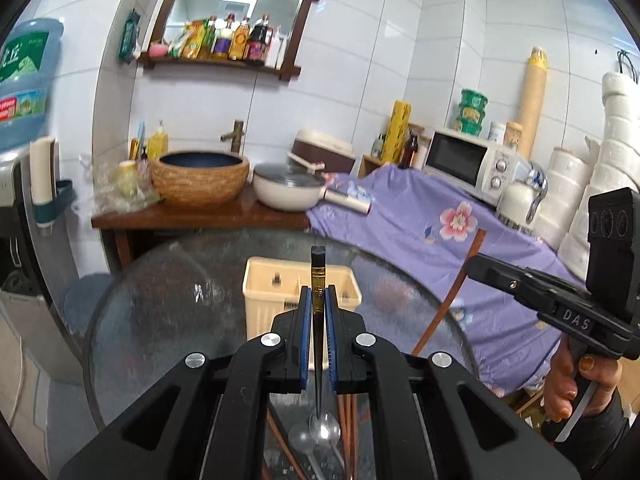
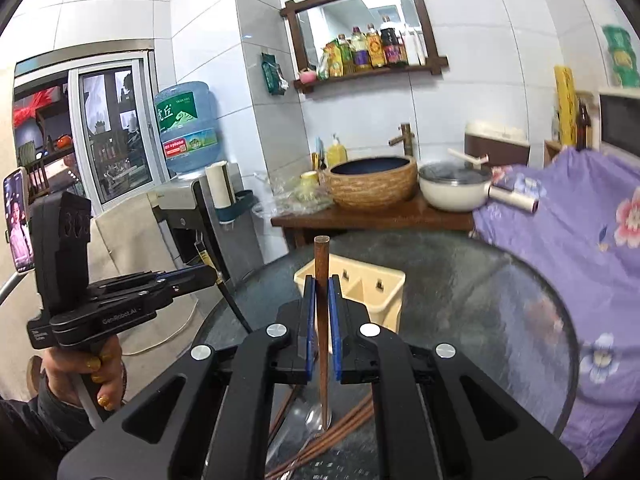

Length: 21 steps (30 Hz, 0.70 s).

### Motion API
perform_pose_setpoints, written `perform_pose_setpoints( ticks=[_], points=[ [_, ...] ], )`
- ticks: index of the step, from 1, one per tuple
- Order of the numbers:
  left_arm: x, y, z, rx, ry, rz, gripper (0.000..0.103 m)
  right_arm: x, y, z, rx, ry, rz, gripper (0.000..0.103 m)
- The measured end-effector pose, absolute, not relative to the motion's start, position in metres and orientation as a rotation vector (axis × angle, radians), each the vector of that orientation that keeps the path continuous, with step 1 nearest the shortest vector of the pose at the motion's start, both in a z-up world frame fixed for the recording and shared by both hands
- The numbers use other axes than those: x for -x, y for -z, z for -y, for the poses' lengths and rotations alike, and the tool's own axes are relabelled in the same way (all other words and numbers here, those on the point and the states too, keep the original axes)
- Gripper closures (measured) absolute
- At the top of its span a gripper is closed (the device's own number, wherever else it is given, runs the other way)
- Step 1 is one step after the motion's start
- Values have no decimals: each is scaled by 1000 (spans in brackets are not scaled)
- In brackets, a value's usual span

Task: Organize utensils
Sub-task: 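Lift both chopsticks and lower them upright into the cream utensil holder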

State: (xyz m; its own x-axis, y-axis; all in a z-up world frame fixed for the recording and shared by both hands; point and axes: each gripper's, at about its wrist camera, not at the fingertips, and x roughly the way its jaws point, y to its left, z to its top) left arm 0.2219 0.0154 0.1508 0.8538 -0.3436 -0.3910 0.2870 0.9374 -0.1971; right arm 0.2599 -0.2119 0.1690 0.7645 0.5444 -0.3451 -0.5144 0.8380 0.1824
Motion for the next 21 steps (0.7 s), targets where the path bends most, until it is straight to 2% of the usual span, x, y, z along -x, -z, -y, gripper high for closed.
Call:
perform_pose_setpoints(
  ticks=[11, 17, 21],
  points=[
    [-261, -241, -19, 122, 244, -278, 96, -298, -250, 200, -63, -508, -294, 96],
    [-298, -252, -23, 160, 173, -235, 97, -325, -265, 188, -53, -454, -247, 96],
    [-321, -238, -21, 170, 144, -238, 97, -349, -249, 182, -61, -427, -270, 96]
  ],
)
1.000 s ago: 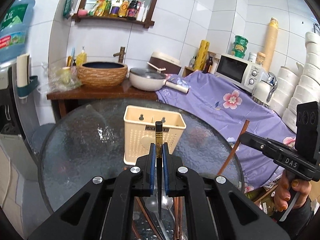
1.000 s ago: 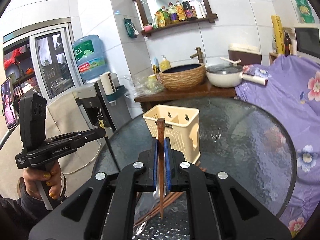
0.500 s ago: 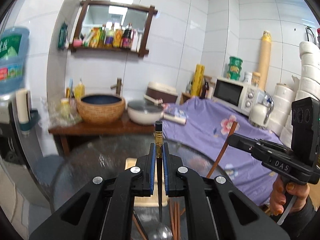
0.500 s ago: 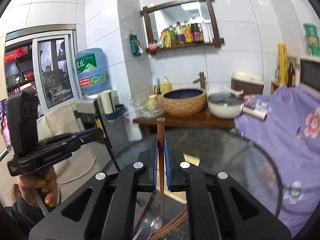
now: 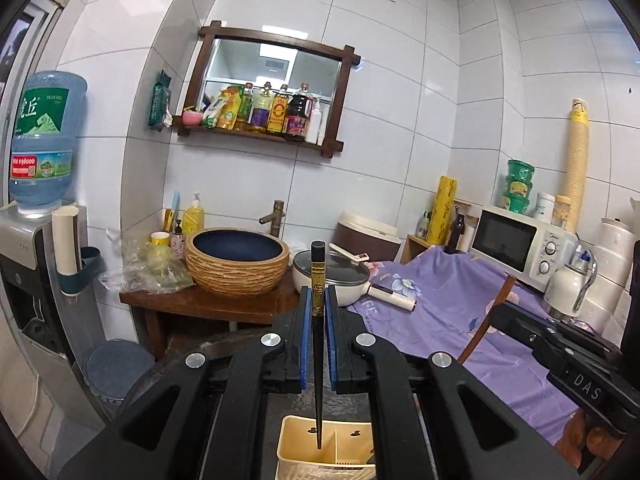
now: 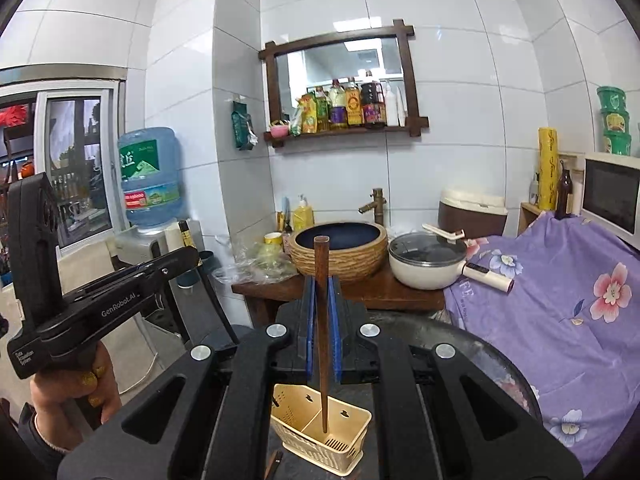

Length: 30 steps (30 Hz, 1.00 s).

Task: Organize utensils
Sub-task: 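Lift both chopsticks and lower them upright into the cream utensil holder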

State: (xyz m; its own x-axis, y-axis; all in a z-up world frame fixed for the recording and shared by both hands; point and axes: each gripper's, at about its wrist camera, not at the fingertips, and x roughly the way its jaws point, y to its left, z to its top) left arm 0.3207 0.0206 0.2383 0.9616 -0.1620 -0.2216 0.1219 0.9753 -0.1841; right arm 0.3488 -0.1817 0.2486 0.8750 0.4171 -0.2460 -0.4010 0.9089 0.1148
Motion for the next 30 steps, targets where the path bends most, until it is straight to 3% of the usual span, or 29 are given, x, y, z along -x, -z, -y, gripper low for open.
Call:
perform_pose_setpoints(
  ticks=[14, 30],
  points=[
    [-363, -143, -10, 169, 124, -393, 97, -397, -151, 167, -61, -406, -439, 96],
    [-380, -104, -5, 157, 120, -500, 96, -406, -139, 175, -92, -362, -449, 95]
  ],
)
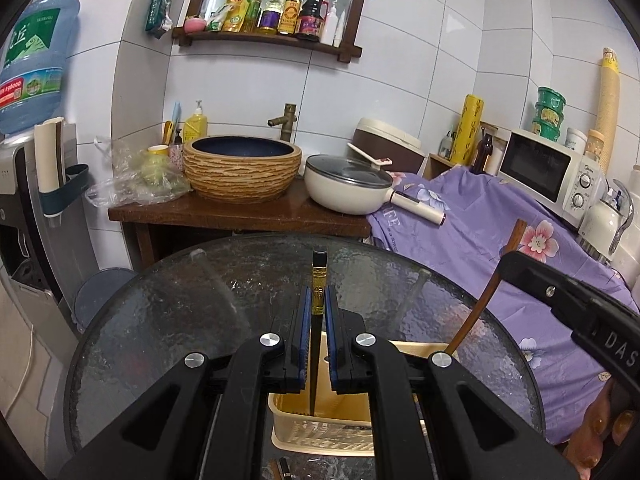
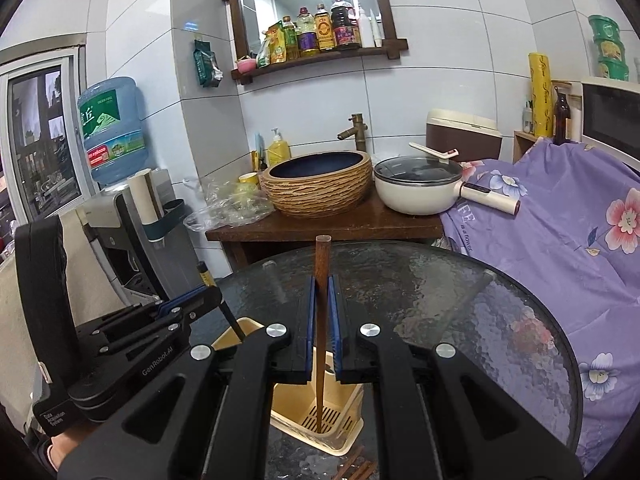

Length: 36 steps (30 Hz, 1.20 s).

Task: Organize utensils
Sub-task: 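Lift both chopsticks and lower them upright into the cream utensil holder, then open both grippers to release the chopsticks into the holder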

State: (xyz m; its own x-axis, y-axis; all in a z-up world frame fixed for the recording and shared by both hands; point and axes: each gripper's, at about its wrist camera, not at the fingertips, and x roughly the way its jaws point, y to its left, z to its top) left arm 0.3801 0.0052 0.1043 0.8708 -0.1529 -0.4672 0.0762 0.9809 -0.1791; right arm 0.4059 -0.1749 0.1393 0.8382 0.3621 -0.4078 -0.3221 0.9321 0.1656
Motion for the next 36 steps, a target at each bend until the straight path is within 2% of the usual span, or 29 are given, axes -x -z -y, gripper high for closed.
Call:
perform_pose_setpoints(
  ticks=[5, 7, 9, 10, 11, 12, 13, 14, 15, 16, 18, 21, 27, 30, 33, 35, 36],
  points=[
    [-384, -102, -3, 156, 117, -508, 95, -409, -135, 177, -81, -353, -464, 95],
    [-382, -102, -3, 153, 118, -504, 88, -409, -132, 177, -75, -354, -465, 95],
    [-378, -104, -6, 169, 126, -489, 63, -406, -128, 179, -64, -346, -458, 95],
    [-374, -105, -9, 186, 129, -473, 56, -404, -127, 179, -61, -346, -453, 95],
    [-370, -106, -12, 195, 129, -459, 45, -401, -125, 180, -55, -342, -447, 91],
    [-364, -108, -14, 202, 127, -441, 38, -397, -123, 181, -48, -336, -444, 84],
    [-360, -108, -15, 204, 127, -433, 35, -393, -121, 181, -42, -337, -438, 58],
    [-354, -109, -17, 202, 129, -421, 26, -387, -119, 181, -35, -332, -426, 20],
    [-346, -110, -18, 193, 130, -407, 16, -378, -118, 182, -23, -317, -394, 9],
    [-337, -110, -19, 181, 128, -386, 12, -372, -116, 182, -13, -309, -371, 7],
    [-323, -108, -20, 162, 115, -348, 7, -359, -108, 183, -9, -304, -373, 7],
    [-304, -101, -22, 116, 101, -345, 6, -348, -94, 184, -47, -348, -434, 7],
    [-278, -68, -33, 92, 86, -490, 6, -323, -50, 191, -85, -322, -583, 7],
    [-268, -48, -41, 81, 72, -553, 6, -314, -32, 194, -79, -283, -645, 11],
    [-257, -29, -49, 88, 64, -604, 7, -313, -6, 203, -124, -250, -750, 25],
    [-250, -16, -53, 79, 52, -639, 7, -316, 16, 210, -178, -249, -838, 42],
    [-248, -10, -55, 74, 44, -654, 7, -317, 23, 212, -189, -244, -864, 47]
  ],
)
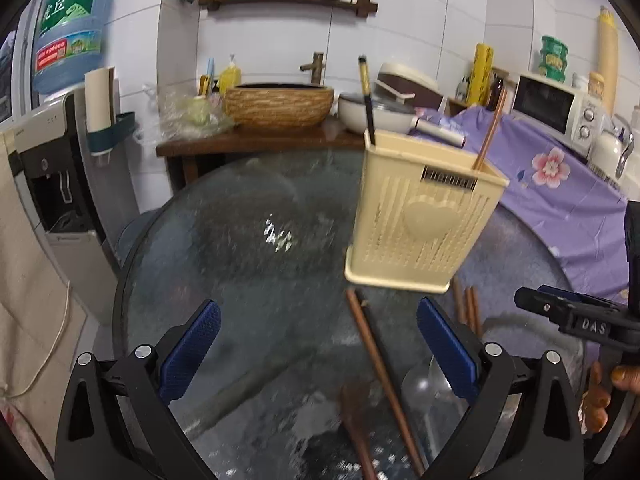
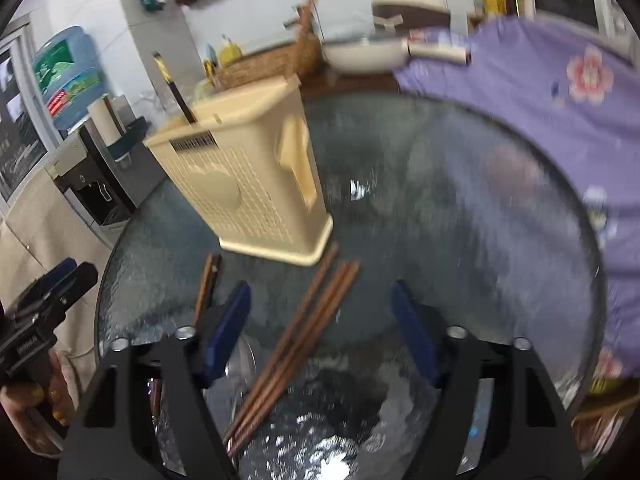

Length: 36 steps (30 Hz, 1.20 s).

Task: Organize utensils
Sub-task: 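Open both grippers to release the chopsticks into the holder, then grasp the wooden-handled spoon with the left gripper while the right gripper grasps a brown chopstick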

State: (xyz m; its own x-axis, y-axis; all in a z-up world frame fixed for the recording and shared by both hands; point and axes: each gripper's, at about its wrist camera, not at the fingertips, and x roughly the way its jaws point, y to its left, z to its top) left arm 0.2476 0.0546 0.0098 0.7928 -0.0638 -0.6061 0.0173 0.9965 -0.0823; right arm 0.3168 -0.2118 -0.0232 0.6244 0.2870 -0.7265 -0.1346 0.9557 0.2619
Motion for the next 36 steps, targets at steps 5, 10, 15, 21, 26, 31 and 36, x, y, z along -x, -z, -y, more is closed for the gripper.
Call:
perform_pose_setpoints(
  ticks=[5, 10, 15, 21, 26, 31, 36],
  points=[
    [-238, 11, -54, 47, 54, -708, 10, -316, 48, 210, -209, -216, -936, 65],
    [-231, 29, -46, 12, 66, -754, 23, -322, 61, 203, -199, -183, -976, 78],
    [-227, 38, -42, 14, 72, -782, 32, -331, 65, 196, -181, -173, -996, 83],
    [-223, 46, -41, 24, 84, -808, 37, -341, 70, 186, -141, -142, -1011, 90],
    [-221, 51, -39, 26, 93, -825, 41, -353, 72, 178, -120, -139, -1040, 91],
    [-219, 55, -37, 40, 108, -845, 44, -364, 70, 179, -142, -147, -1060, 92],
    [-219, 55, -38, 52, 109, -845, 44, -370, 62, 198, -245, -152, -1037, 92]
  ],
)
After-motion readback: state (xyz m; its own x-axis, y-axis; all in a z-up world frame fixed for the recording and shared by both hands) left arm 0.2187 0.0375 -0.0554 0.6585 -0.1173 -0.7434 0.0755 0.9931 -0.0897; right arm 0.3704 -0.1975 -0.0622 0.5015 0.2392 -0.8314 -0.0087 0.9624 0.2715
